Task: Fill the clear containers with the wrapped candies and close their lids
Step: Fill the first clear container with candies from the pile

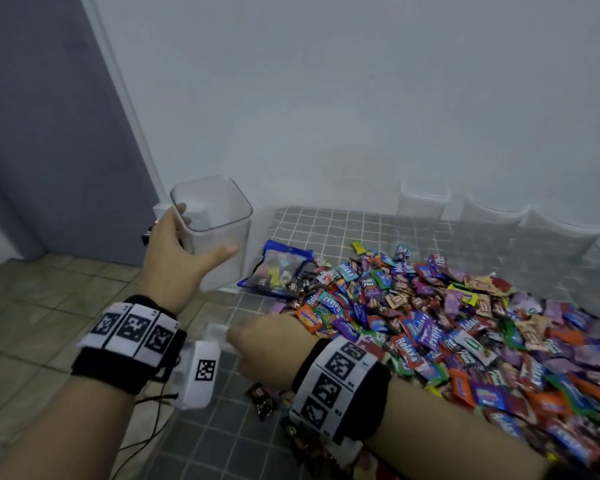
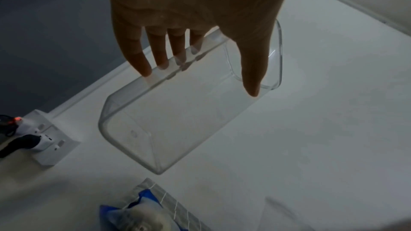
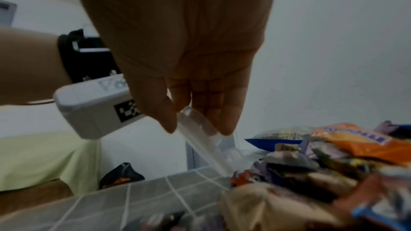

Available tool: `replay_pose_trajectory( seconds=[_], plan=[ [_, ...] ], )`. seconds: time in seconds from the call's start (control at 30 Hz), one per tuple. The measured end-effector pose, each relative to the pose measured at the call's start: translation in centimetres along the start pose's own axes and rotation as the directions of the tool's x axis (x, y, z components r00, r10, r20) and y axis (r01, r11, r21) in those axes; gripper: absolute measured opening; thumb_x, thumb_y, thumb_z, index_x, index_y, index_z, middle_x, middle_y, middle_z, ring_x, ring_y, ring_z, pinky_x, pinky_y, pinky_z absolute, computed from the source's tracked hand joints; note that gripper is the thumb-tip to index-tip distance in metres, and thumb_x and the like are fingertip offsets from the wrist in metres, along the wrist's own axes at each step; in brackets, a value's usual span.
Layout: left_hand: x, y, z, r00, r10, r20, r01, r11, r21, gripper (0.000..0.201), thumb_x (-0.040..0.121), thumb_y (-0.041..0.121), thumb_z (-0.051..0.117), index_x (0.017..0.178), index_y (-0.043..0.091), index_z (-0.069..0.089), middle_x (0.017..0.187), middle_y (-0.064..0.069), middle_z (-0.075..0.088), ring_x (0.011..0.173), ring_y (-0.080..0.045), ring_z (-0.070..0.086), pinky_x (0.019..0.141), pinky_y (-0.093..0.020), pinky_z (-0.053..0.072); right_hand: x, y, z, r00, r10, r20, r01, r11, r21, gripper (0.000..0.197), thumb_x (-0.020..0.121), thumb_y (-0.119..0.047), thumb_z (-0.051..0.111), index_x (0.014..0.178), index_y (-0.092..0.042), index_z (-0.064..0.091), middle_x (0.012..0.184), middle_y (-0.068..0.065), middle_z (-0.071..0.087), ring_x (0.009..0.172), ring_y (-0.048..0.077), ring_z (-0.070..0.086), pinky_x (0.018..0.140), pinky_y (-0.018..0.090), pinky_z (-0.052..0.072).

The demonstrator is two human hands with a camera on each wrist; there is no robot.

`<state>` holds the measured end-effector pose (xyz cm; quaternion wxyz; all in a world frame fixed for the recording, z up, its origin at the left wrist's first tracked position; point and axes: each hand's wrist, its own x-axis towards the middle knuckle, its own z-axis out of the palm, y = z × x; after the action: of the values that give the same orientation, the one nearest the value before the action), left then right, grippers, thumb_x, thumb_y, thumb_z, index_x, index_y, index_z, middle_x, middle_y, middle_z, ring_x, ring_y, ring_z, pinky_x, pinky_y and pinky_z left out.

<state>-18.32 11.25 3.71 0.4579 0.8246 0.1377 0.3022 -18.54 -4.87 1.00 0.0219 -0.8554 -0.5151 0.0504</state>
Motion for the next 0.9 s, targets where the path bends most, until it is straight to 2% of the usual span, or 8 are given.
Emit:
replay_pose_trajectory(
  seconds=[0.23, 0.3, 0.4, 0.5, 0.6, 0.7, 0.8, 0.9],
  plan=[
    [-0.7, 1.4, -0.6, 1.000, 0.012, -0.011, -0.013, 0.997, -0.071, 0.107, 0.043, 0.060, 0.075, 0.136, 0.024, 0.038, 0.128, 0.002, 0.051, 0.118, -0.016, 0.051, 0.103, -0.043, 0.042, 0.3, -0.5, 1.5, 0.980, -0.076, 0.186, 0.096, 0.990, -0.102, 0.024, 0.095, -0.020, 0.050, 0.115, -0.008, 0.058, 0.107, 0.009, 0.062, 0.092, 0.026, 0.059, 0.051, 0.026, 0.035],
    [-1.2, 2.2, -0.6, 1.000, 0.025, -0.005, -0.026, 0.995, -0.096, 0.106, 0.042, 0.060, 0.074, 0.136, 0.026, 0.038, 0.128, 0.003, 0.050, 0.117, -0.016, 0.051, 0.102, -0.042, 0.042, -0.2, -0.2, 1.2, 0.979, -0.054, 0.194, 0.065, 0.997, -0.050, 0.027, 0.095, -0.022, 0.050, 0.118, -0.009, 0.058, 0.111, 0.010, 0.062, 0.091, 0.026, 0.058, 0.056, 0.026, 0.039],
    [-2.1, 3.5, -0.4, 0.999, 0.043, 0.030, -0.038, 0.988, -0.147, 0.104, 0.042, 0.058, 0.073, 0.135, 0.027, 0.038, 0.125, 0.004, 0.050, 0.116, -0.015, 0.051, 0.099, -0.036, 0.042, -2.0, 1.1, -0.8, 0.995, 0.024, 0.098, -0.033, 0.995, 0.091, 0.030, 0.095, -0.031, 0.049, 0.117, -0.013, 0.058, 0.110, 0.009, 0.062, 0.098, 0.027, 0.059, 0.073, 0.032, 0.046],
    [-3.5, 4.7, 0.7, 0.990, 0.057, 0.125, -0.034, 0.983, -0.181, 0.098, 0.042, 0.058, 0.073, 0.130, 0.032, 0.039, 0.123, 0.005, 0.052, 0.112, -0.013, 0.053, 0.089, -0.026, 0.043, -5.1, 3.7, -4.2, 0.978, 0.181, -0.105, -0.149, 0.955, 0.255, 0.032, 0.094, -0.042, 0.048, 0.113, -0.018, 0.058, 0.106, 0.004, 0.063, 0.092, 0.021, 0.056, 0.074, 0.032, 0.043],
    [-5.8, 6.5, 3.2, 0.954, 0.073, 0.292, -0.003, 0.973, -0.231, 0.095, 0.050, 0.050, 0.084, 0.129, 0.038, 0.033, 0.118, 0.016, 0.052, 0.108, -0.001, 0.053, 0.079, -0.014, 0.042, -9.0, 6.4, -6.6, 0.904, 0.345, -0.251, -0.198, 0.861, 0.468, 0.046, 0.089, -0.049, 0.053, 0.125, -0.019, 0.054, 0.115, -0.002, 0.060, 0.095, 0.017, 0.056, 0.078, 0.032, 0.044],
    [-8.4, 8.4, 6.0, 0.912, 0.062, 0.405, 0.099, 0.926, -0.365, 0.077, 0.067, 0.030, 0.082, 0.126, 0.035, 0.032, 0.105, 0.014, 0.057, 0.089, 0.006, 0.063, 0.066, -0.009, 0.049, -12.7, 8.2, -7.5, 0.913, 0.359, -0.193, -0.153, 0.742, 0.653, 0.047, 0.086, -0.041, 0.062, 0.128, -0.026, 0.047, 0.123, -0.009, 0.055, 0.105, 0.010, 0.053, 0.082, 0.027, 0.040],
    [-10.3, 9.3, 8.0, 0.869, 0.058, 0.492, 0.158, 0.909, -0.386, 0.076, 0.053, 0.046, 0.081, 0.117, 0.039, 0.040, 0.092, 0.007, 0.067, 0.090, -0.005, 0.067, 0.071, -0.021, 0.052, -15.7, 8.6, -7.4, 0.930, 0.351, -0.105, -0.158, 0.642, 0.750, 0.042, 0.087, -0.031, 0.066, 0.122, -0.032, 0.043, 0.111, -0.016, 0.054, 0.099, 0.008, 0.058, 0.082, 0.027, 0.044],
    [-11.8, 10.1, 8.9, 0.788, 0.065, 0.612, 0.210, 0.906, -0.367, 0.080, 0.045, 0.055, 0.077, 0.117, 0.042, 0.044, 0.093, 0.007, 0.070, 0.090, -0.006, 0.067, 0.070, -0.026, 0.054, -18.6, 8.9, -6.4, 0.920, 0.382, -0.084, -0.166, 0.578, 0.799, 0.043, 0.082, -0.033, 0.071, 0.114, -0.029, 0.043, 0.095, -0.007, 0.057, 0.077, 0.008, 0.060, 0.070, 0.022, 0.044]
  ],
)
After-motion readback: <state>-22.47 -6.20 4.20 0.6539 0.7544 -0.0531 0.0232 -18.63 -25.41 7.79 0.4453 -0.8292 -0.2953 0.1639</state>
